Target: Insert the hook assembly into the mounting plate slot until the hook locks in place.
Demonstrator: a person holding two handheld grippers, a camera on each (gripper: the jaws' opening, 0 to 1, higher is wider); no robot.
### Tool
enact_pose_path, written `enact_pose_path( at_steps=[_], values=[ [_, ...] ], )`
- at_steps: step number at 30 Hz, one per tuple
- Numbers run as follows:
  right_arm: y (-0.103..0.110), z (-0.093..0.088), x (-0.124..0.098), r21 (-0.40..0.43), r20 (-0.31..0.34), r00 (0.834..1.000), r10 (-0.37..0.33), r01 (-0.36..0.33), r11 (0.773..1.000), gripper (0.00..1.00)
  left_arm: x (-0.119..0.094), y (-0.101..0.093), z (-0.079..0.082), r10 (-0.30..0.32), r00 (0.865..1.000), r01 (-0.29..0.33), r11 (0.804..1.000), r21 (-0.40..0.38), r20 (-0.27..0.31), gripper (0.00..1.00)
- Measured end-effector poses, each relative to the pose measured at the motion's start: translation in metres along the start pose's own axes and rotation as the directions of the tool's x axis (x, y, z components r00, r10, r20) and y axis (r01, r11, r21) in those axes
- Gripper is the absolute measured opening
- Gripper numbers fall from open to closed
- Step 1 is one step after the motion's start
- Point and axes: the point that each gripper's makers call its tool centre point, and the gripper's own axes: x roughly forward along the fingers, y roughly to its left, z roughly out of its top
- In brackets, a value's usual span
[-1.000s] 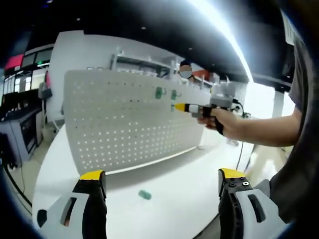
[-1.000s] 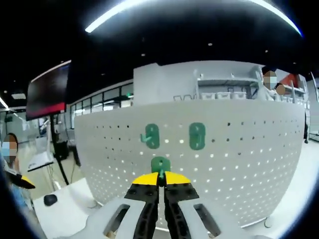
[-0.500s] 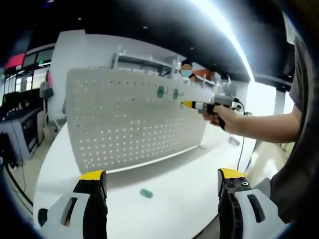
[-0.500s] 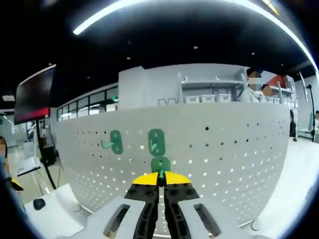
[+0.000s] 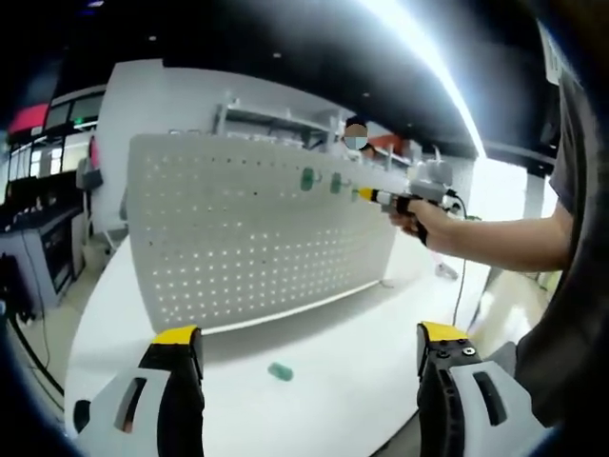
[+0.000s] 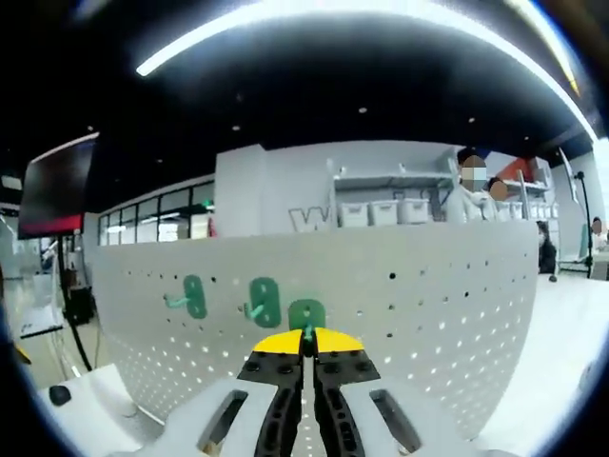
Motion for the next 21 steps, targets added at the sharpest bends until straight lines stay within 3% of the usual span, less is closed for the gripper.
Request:
enact_pose_path(
  at_steps=[21],
  values=[
    [-0.012, 0.02, 0.017, -0.006, 0.058, 0.998, -0.008, 0.008, 1.0, 0.0, 0.0, 0.002, 0.001, 0.017, 1.0, -0.017, 1.0, 0.0, 0.0, 0.93]
  ],
)
